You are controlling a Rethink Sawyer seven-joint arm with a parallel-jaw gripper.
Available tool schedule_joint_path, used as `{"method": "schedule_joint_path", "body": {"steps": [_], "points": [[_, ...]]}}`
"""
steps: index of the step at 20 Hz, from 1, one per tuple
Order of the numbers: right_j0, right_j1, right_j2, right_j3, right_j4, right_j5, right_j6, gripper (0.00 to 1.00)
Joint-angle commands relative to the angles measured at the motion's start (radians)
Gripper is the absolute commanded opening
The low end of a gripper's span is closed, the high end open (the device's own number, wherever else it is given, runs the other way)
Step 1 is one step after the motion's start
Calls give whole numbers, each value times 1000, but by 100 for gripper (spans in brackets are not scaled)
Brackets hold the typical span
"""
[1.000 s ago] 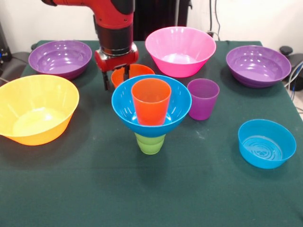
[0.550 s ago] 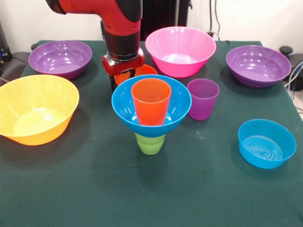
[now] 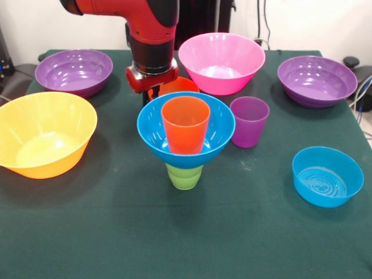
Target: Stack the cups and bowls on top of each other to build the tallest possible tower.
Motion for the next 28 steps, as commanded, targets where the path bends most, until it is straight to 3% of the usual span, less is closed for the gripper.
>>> {"method": "schedule_joint_path", "body": {"steps": [1,5,7,10,11,12,14,23,28], "points": [[23,46,1,-80,-3,74,86,0],[13,-17,2,-27,-5,68,75,0],[4,-111,-13,38,-13,71,64,0],[-67,-261,39,147,2,99,-18,0],[-71,-283,40,160,-11,76,-20,0],[-115,-319,83,195,-2,58,-46,0],[-140,-362,107,218,14,90,-70,0],[-146,-375,140,222,2,81,-31,0],[-192,-428,197,250,49,113,-60,0]]}}
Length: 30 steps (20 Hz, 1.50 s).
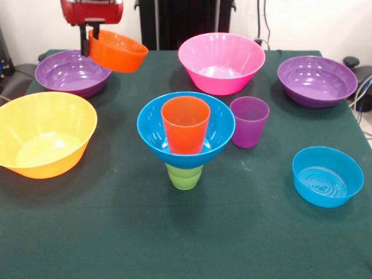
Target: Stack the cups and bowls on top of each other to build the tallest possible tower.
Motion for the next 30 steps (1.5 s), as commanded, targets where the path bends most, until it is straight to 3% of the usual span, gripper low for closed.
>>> {"method": "schedule_joint_path", "body": {"steps": [1,8,15,22,30], "points": [[-21,-57,172,77,48,111,-60,0],[-61,-120,255,69,138,173,-67,0],[-93,-162,298,38,186,265,-100,0],[-104,-182,328,-11,193,328,-96,0],[-97,-165,329,-31,160,319,-60,0]]}}
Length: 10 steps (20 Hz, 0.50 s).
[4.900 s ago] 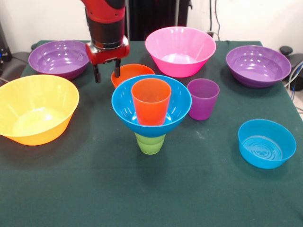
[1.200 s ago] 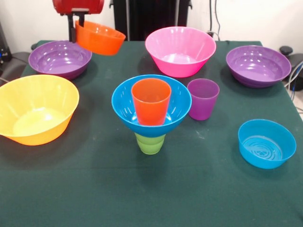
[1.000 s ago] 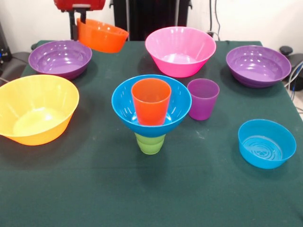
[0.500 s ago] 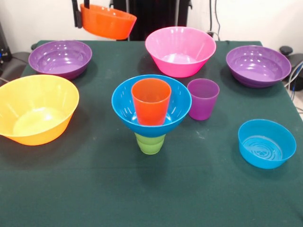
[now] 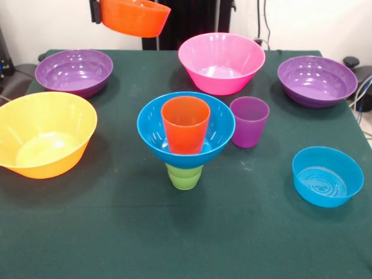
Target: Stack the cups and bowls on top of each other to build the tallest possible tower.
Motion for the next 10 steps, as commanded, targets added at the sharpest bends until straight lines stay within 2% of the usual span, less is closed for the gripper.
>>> {"method": "schedule_joint_path", "body": {"steps": [1,10], "points": [[15,25,64,-40,-19,83,-55,0],[24,43,62,-99,-10,125,-34,0]]}}
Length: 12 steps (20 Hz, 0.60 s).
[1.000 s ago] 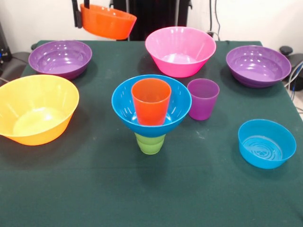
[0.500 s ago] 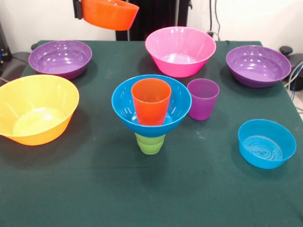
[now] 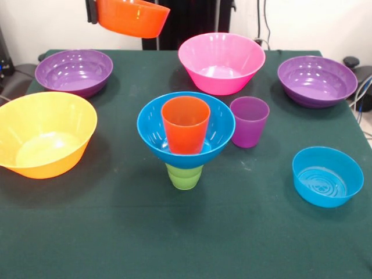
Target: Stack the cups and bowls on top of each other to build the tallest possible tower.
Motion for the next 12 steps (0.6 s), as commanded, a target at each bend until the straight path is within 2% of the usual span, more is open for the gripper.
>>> {"method": "schedule_joint_path", "body": {"steps": [1,8,12], "points": [[21,44,49,-67,-5,127,-36,0],[32,92,48,-150,-4,165,-31,0],[64,141,33,-226,-17,201,-7,0]]}}
